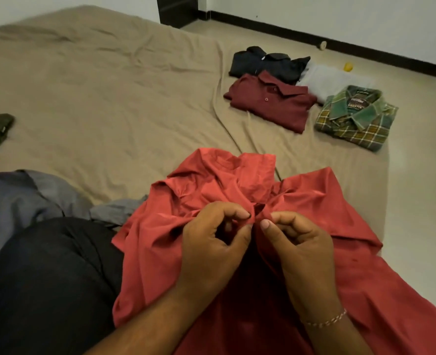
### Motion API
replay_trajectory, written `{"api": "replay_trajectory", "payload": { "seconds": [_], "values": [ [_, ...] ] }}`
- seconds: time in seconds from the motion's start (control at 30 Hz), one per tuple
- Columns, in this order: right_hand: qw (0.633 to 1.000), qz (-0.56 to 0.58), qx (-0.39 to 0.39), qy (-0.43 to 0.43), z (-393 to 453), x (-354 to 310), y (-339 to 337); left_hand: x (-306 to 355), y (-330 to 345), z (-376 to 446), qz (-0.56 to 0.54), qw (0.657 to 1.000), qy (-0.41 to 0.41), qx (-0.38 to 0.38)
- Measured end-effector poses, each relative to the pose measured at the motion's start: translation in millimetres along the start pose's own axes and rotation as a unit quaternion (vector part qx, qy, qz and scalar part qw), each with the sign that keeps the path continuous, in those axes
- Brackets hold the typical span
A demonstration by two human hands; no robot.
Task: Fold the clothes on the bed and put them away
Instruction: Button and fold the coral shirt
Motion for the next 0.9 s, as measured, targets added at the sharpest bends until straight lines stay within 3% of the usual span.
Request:
{"api": "replay_trajectory", "payload": {
  "seconds": [0.3,0.4,0.57,0.9],
  "values": [
    [0.997,0.076,0.017,0.022,-3.2,5.0,-1.0,4.7,1.3,-1.8,-0.014,0.998,0.059,-0.025],
    [0.996,0.086,0.019,0.007,-2.8,1.5,-2.1,5.7,3.2,-3.1,-0.057,0.997,0.031,-0.033],
    [0.996,0.089,0.016,-0.008,-2.9,3.9,-3.7,-2.5,6.1,-3.4,-0.125,0.988,-0.084,-0.026],
    [0.995,-0.04,-0.02,-0.09,-1.2,4.2,-3.2,-6.5,7.4,-1.6,-0.116,0.988,-0.094,-0.044]
  ]
}}
Point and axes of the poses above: each hand's wrist, its own z-axis towards the middle knuckle, its own y-axis out of the palm, x = y × z, the point moved 4 cm from there along z, towards the middle knuckle, and after that the axes turned 2 degrees about z, right-handed, at the moved point
